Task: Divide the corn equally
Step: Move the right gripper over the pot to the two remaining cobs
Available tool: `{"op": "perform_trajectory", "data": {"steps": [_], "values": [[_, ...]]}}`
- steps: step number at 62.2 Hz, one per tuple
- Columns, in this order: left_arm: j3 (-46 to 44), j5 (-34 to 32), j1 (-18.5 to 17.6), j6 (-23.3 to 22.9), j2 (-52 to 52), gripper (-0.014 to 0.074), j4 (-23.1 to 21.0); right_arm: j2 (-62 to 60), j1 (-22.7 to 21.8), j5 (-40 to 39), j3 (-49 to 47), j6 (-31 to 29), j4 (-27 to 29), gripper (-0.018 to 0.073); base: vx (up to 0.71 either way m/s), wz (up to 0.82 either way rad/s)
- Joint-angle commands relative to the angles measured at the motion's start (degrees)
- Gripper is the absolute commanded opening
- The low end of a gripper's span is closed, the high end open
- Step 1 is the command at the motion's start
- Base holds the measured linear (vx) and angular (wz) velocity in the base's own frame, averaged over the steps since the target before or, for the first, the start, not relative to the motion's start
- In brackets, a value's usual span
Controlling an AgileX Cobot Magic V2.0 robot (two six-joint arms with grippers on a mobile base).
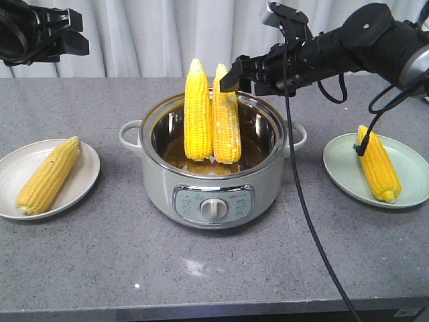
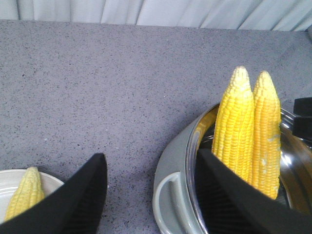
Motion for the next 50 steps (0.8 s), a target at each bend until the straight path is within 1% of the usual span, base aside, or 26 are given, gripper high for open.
{"op": "perform_trajectory", "data": {"steps": [1,10,17,26,29,40,50], "values": [[-1.31,-3.42,-0.15,0.2,-2.29,0.0398,-1.86,-3.27,-0.03,-1.2,-1.95,-0.06,2.62,0.0573,0.0,0.0],[-1.31,-3.39,-0.15,0.26,-2.29,0.0398,-1.86,-3.27,-0.03,2.04,-1.95,-0.46,3.17,0.0557,0.0,0.0],[-1.31,-3.43,-0.15,0.37,-2.29,0.0398,-1.8,-3.27,-0.03,2.46,-1.95,-0.46,3.42,0.0556,0.0,0.0],[-1.31,-3.43,-0.15,1.71,-2.29,0.0398,-1.8,-3.27,-0.03,3.23,-1.95,-0.46,4.25,0.0556,0.0,0.0],[-1.31,-3.43,-0.15,1.71,-2.29,0.0398,-1.8,-3.27,-0.03,3.23,-1.95,-1.43,4.6,0.0556,0.0,0.0],[-1.31,-3.14,-0.15,1.71,-2.29,0.0398,-1.86,-3.27,-0.03,-1.55,-1.95,-3.12,7.17,0.0556,0.0,0.0],[-1.31,-2.94,-0.15,1.71,-2.29,0.0398,-1.86,-3.27,-0.03,-3.39,-1.95,-4.8,8.6,0.0556,0.0,0.0]]}}
